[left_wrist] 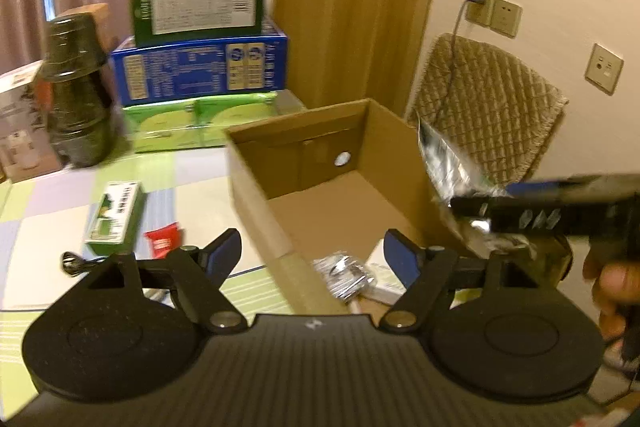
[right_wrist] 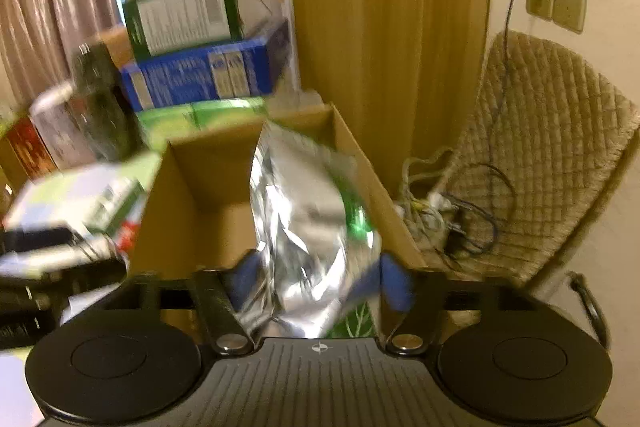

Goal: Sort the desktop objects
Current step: 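Open the right tool to drop the foil bag into the box, then reach the right tool to the white plug adapter and close on it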

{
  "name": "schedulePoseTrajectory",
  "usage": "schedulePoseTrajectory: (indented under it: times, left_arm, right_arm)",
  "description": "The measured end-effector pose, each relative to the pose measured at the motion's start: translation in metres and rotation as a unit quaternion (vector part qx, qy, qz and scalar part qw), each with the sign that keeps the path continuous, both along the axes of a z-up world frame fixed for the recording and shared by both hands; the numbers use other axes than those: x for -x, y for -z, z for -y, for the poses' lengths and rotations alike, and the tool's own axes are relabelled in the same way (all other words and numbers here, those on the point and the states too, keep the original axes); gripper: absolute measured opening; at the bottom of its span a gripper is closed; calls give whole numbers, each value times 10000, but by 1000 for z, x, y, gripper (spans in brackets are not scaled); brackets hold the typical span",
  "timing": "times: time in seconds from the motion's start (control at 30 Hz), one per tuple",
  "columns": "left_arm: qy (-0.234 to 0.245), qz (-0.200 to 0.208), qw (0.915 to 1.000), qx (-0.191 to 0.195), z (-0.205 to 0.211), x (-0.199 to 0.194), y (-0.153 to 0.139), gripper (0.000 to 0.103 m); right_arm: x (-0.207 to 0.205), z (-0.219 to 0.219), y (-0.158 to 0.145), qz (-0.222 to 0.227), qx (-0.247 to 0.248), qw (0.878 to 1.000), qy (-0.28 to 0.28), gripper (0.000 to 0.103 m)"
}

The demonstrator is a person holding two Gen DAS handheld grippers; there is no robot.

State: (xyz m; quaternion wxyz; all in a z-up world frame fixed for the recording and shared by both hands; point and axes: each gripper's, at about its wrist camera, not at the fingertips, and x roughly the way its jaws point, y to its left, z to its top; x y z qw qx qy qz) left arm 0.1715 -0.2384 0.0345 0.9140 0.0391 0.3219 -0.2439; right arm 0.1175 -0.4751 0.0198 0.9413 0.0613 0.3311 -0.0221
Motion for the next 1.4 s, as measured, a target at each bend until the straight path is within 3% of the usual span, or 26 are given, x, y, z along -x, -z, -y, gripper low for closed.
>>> schedulePoseTrajectory:
  times: [0.1,0.6,0.8,1.1,1.4]
  left_arm:
    - [-136,5,9999,-21,-16,5,0,77]
    - [-624,175,9971,-410,-84,62,-20,92]
    - [-916,344,9940,-485,-125,85,-29,99]
    - [-1387,404,9886,-419,-193,100,-37,102]
    - [-1570,441,9855,-469,-230,91,-27,102]
  right_arm:
    - [5,-3,-10,171,-18,9998,40,83]
    - [61,-31,-32,162,-289,9994,-87,92]
    - [80,-65,-53,261,-255,9988,-330,101]
    - [91,-129,-79,161,-333,9961,-805,101]
    - [88,-179,-62,187,-314,9931,-1117,101]
